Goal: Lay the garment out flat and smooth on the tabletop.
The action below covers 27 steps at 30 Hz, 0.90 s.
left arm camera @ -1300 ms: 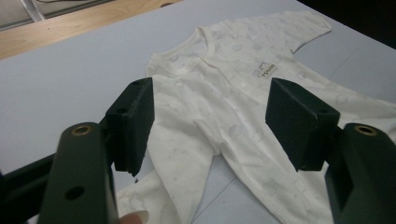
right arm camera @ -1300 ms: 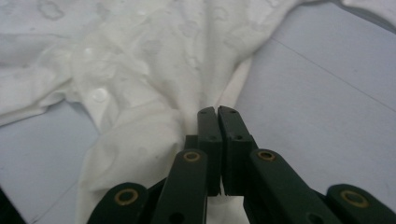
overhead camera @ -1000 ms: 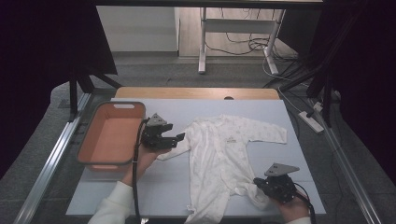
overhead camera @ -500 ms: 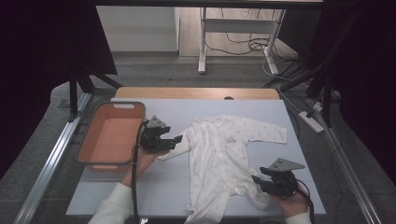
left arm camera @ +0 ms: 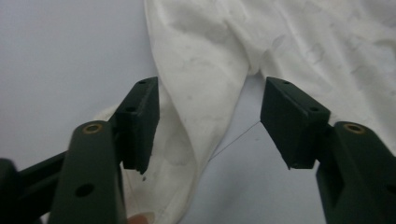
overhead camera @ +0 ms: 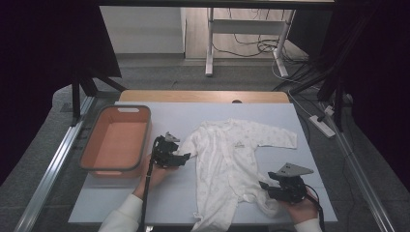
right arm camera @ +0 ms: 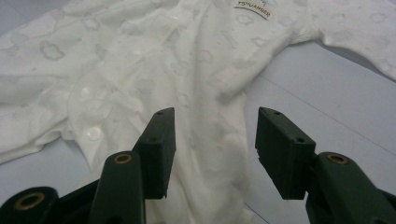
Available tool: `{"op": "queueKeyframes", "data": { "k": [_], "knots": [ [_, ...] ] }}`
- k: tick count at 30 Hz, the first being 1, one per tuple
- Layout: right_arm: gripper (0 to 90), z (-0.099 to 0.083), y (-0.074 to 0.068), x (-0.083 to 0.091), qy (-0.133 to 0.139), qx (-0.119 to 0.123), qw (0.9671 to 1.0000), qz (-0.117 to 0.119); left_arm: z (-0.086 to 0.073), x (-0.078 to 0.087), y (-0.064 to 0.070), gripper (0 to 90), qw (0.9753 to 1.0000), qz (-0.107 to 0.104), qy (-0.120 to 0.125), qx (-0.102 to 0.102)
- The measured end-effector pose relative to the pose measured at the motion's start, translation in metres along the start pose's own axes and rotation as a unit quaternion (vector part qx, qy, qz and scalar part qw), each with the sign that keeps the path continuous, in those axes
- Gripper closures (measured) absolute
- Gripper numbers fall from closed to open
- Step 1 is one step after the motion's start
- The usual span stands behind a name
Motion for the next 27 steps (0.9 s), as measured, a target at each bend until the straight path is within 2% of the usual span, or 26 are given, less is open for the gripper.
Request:
{"op": "queueKeyframes", "data": {
  "k": [1,2,4,6,8,9,11,13,18,20,22,27],
  "knots": [
    [47.9,0.0,0.0,0.0,0.0,0.0,1.0,0.0,-0.002,-0.002,0.0,44.5,1.0,0.001,-0.008,-0.002],
    [47.8,0.0,-0.001,-0.001,0.0,0.0,1.0,0.0,-0.003,-0.005,0.0,44.5,0.9999,0.004,-0.012,-0.001],
    [47.7,0.001,-0.001,-0.001,-0.001,0.001,1.0,0.0,-0.007,-0.008,-0.001,53.4,0.9997,0.01,-0.023,-0.005],
    [47.5,0.001,-0.001,-0.001,-0.001,0.002,1.0,-0.001,-0.009,-0.009,-0.002,66.5,0.9996,0.008,-0.027,-0.008],
    [47.4,0.001,0.0,-0.001,-0.001,0.002,1.0,-0.001,-0.01,-0.009,-0.003,83.6,0.9995,-0.002,-0.029,-0.006],
    [47.4,0.001,0.0,-0.001,-0.001,0.002,1.0,-0.001,-0.011,-0.009,-0.002,88.4,0.9995,-0.008,-0.03,-0.007],
    [47.4,0.001,0.0,-0.001,-0.001,0.002,1.0,-0.002,-0.008,-0.004,0.0,89.0,0.9993,-0.014,-0.028,-0.021],
    [47.3,0.001,-0.001,-0.001,-0.001,0.002,1.0,-0.003,0.0,0.01,0.002,89.0,0.9993,-0.021,-0.006,-0.03],
    [47.1,0.002,0.0,0.0,0.002,0.002,1.0,-0.002,0.025,0.047,-0.008,88.9,0.9982,-0.039,0.04,-0.024],
    [46.9,0.002,-0.001,-0.001,0.001,0.003,1.0,-0.002,0.032,0.054,-0.015,88.7,0.9978,-0.041,0.05,-0.011],
    [46.8,0.002,-0.001,0.0,-0.001,0.004,1.0,-0.003,0.037,0.055,-0.022,88.8,0.9978,-0.042,0.052,-0.002],
    [46.5,0.004,-0.003,-0.001,0.0,0.009,1.0,-0.004,0.051,0.048,-0.039,88.4,0.9991,-0.033,0.028,-0.005]
  ]
}}
Point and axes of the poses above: each handheld gripper's, and its own axes: x roughly backward along the jaws, z roughly out of its top, y roughly to its right, the point moved 4 cm from there along -x, roughly forward along the jaws, and after that the axes turned 15 degrees about z, right-handed, at the moved point
